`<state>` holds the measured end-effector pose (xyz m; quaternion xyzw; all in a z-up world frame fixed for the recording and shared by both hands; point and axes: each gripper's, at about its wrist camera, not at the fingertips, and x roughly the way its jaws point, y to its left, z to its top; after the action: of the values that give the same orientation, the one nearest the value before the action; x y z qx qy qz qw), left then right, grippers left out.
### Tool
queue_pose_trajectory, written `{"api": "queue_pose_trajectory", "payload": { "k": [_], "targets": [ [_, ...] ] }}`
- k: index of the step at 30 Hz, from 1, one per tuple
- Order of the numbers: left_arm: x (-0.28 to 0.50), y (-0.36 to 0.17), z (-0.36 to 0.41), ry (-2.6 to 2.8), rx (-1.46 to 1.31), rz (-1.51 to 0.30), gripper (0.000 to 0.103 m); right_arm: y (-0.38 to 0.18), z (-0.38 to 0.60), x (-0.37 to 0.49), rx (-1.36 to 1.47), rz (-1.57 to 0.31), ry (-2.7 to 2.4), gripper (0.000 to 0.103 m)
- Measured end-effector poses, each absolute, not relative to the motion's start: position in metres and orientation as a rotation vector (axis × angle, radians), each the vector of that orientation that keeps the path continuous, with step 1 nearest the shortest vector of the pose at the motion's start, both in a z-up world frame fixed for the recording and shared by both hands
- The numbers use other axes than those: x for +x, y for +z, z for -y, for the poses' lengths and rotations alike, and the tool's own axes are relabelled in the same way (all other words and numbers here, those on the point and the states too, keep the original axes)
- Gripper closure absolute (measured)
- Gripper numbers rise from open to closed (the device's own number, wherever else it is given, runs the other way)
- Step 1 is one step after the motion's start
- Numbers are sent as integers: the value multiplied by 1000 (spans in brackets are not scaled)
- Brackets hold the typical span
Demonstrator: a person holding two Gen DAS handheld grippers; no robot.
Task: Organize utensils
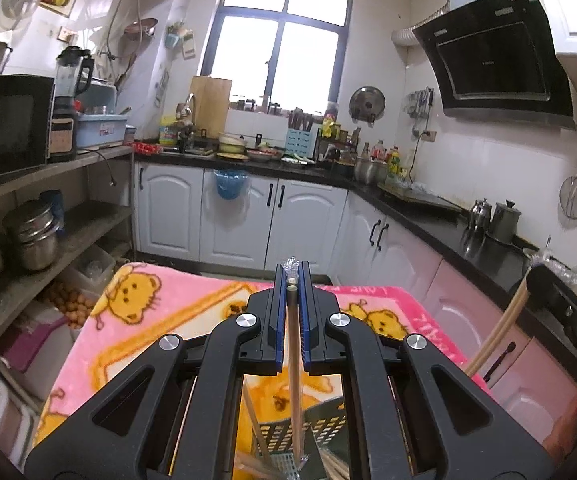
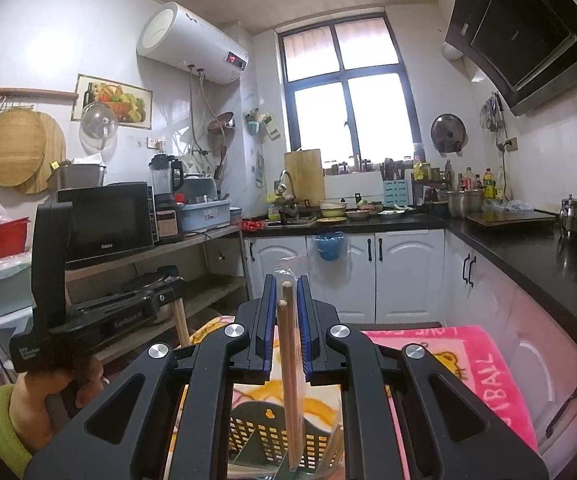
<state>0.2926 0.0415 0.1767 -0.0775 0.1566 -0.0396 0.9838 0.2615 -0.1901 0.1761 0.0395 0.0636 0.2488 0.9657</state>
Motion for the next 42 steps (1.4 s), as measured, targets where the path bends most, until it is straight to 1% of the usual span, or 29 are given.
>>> {"api": "queue_pose_trajectory", "payload": {
  "k": [18, 20, 21, 24, 26, 27, 31, 33, 34, 36, 38, 40, 42],
  "targets": [
    [297, 128, -30, -116, -101, -416, 100, 136, 172, 276, 57, -247, 480, 92],
    [295, 125, -29, -115, -90, -423, 100, 133, 173, 274, 56, -263, 479, 87],
    [294, 123, -29, -114, -85, -428, 100, 131, 174, 273, 57, -270, 472, 81],
    [291, 120, -29, -118, -77, -441, 99, 126, 178, 269, 57, -288, 462, 80],
    [289, 119, -30, -120, -78, -449, 97, 124, 181, 267, 58, -297, 461, 80],
    [287, 119, -31, -122, -82, -453, 95, 122, 182, 265, 56, -302, 459, 79],
    [278, 118, -38, -119, -98, -467, 81, 117, 191, 259, 63, -319, 455, 75],
    [273, 119, -41, -130, -114, -476, 77, 116, 195, 255, 62, -325, 453, 73],
    [270, 119, -42, -131, -120, -478, 71, 115, 196, 253, 61, -327, 451, 72],
    [263, 120, -44, -138, -125, -479, 63, 114, 199, 248, 62, -335, 451, 70],
    [258, 121, -46, -142, -131, -480, 57, 113, 201, 243, 64, -338, 450, 68],
    [251, 122, -48, -158, -147, -490, 45, 112, 203, 238, 64, -340, 452, 64],
    [245, 121, -49, -167, -159, -501, 37, 111, 204, 231, 57, -341, 455, 62]
  ]
}}
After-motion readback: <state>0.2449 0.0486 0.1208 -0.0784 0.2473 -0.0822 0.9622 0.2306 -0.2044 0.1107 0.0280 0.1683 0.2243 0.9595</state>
